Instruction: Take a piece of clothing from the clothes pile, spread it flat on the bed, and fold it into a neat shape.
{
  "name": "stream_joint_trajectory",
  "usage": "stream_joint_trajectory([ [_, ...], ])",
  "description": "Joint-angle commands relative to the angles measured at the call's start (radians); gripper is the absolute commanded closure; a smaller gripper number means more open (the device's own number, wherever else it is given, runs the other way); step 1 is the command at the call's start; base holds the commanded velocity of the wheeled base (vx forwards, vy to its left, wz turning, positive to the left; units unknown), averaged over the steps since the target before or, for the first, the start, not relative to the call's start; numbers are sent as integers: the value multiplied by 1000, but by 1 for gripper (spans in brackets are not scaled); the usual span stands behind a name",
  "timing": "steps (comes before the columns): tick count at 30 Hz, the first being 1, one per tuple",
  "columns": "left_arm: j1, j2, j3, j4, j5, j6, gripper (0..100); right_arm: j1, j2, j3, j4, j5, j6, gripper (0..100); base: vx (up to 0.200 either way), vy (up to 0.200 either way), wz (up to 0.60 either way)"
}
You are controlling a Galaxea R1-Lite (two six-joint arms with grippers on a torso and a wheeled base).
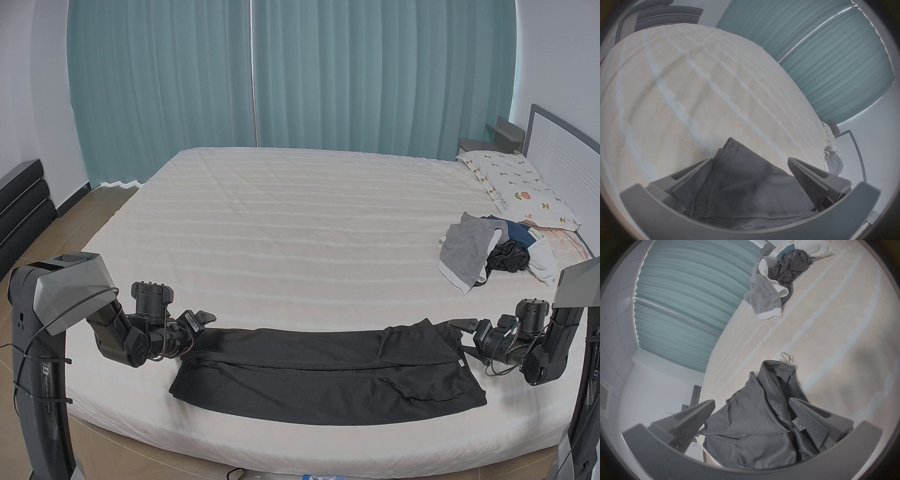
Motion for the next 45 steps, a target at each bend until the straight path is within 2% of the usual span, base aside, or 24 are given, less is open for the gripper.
stream_joint_trajectory([
  [1,19,4,1,0,0,-12,0,1,12,8,-15,0,-2,0,0,0,0],
  [7,39,2,-20,0,-1,-62,0,1,19,8,-19,0,-1,0,0,0,0],
  [17,33,7,-37,-1,-1,-68,0,1,20,3,-19,0,1,0,0,0,0],
  [18,30,7,-39,-1,0,-68,100,3,22,2,-21,-1,2,0,0,0,0],
  [28,30,7,-28,0,11,-64,100,6,8,-18,-44,-46,8,0,0,0,0],
  [30,37,-2,22,-11,45,-68,100,6,9,-39,-55,-116,4,0,0,0,0],
  [32,48,-4,30,-23,68,-70,100,4,17,-58,-58,-139,4,0,0,0,0],
  [34,59,-4,30,-29,75,-76,100,4,17,-64,-56,-141,5,0,0,0,0],
  [38,72,2,15,-57,83,-147,100,30,17,-79,-55,-145,8,0,0,0,0],
  [45,72,7,19,-95,88,-150,100,38,84,-150,-42,-156,7,0,0,0,0],
])
